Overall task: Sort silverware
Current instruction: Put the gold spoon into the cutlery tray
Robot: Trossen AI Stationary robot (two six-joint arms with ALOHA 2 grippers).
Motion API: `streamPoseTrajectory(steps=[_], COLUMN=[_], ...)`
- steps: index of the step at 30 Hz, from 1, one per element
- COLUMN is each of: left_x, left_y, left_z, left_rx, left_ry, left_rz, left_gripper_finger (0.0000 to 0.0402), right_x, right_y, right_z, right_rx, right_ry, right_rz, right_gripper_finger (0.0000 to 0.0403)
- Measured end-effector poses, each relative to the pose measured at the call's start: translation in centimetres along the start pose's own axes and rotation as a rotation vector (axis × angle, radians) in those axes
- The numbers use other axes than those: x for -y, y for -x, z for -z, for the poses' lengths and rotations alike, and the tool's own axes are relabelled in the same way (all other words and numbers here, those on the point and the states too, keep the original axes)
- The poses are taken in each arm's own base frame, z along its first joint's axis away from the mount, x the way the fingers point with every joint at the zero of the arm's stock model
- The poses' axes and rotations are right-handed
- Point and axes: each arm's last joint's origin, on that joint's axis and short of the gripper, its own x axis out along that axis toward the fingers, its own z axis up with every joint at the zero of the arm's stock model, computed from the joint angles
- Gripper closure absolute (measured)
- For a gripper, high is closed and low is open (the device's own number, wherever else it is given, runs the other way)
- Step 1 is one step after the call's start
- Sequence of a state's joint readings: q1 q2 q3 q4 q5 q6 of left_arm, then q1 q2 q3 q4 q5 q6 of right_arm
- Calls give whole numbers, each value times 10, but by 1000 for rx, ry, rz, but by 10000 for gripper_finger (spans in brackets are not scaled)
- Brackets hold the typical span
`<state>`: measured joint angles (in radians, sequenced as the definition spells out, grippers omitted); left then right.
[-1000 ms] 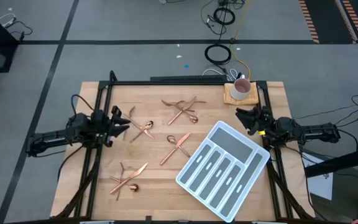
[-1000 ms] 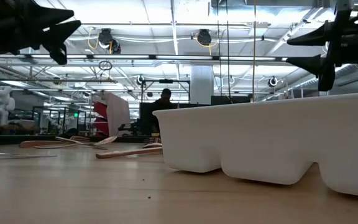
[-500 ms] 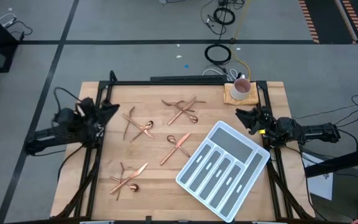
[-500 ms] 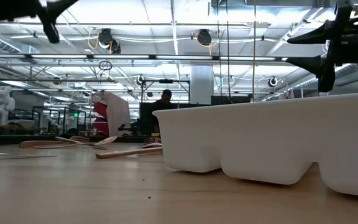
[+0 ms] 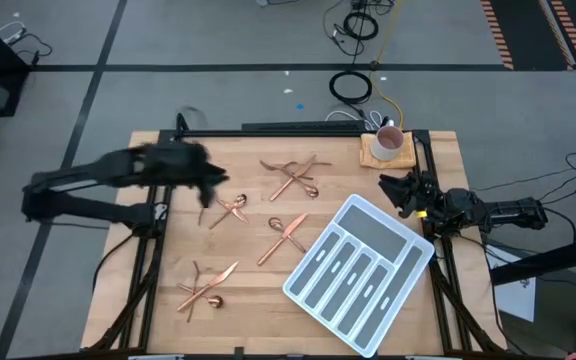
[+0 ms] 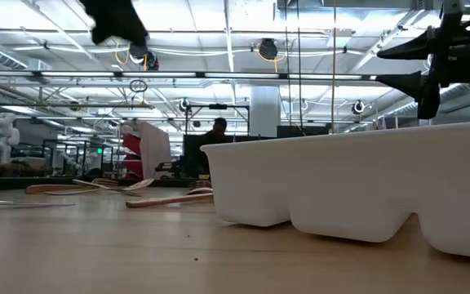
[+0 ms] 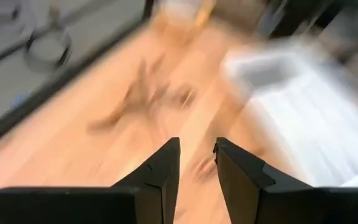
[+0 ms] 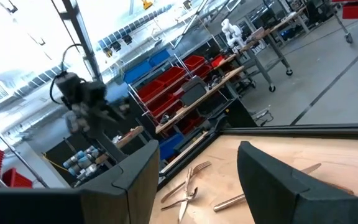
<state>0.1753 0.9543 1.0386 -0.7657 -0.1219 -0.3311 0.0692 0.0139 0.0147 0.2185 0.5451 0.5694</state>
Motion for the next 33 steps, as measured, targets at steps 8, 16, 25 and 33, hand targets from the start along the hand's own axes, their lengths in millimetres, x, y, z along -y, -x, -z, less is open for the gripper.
streamPoseTrajectory(steps=[8,16,25,33], left_x=[-7,-8,-42,-94], left_y=[-82,-122,-155,-154], left_z=[13,19,27,19], left_rx=[-311,-419,-562,-505], left_ry=[-20,-169,-145,102], left_rz=[-126,-44,-72,-60], left_gripper_finger=[274,230,178,175], right_x=[5,7,7,7], right_y=[0,1,1,1], right_z=[7,10,10,10], right_rx=[-60,-97,-98,-102], right_ry=[84,103,106,107], right_rz=[43,64,65,62], right_gripper_finger=[190,160,156,156])
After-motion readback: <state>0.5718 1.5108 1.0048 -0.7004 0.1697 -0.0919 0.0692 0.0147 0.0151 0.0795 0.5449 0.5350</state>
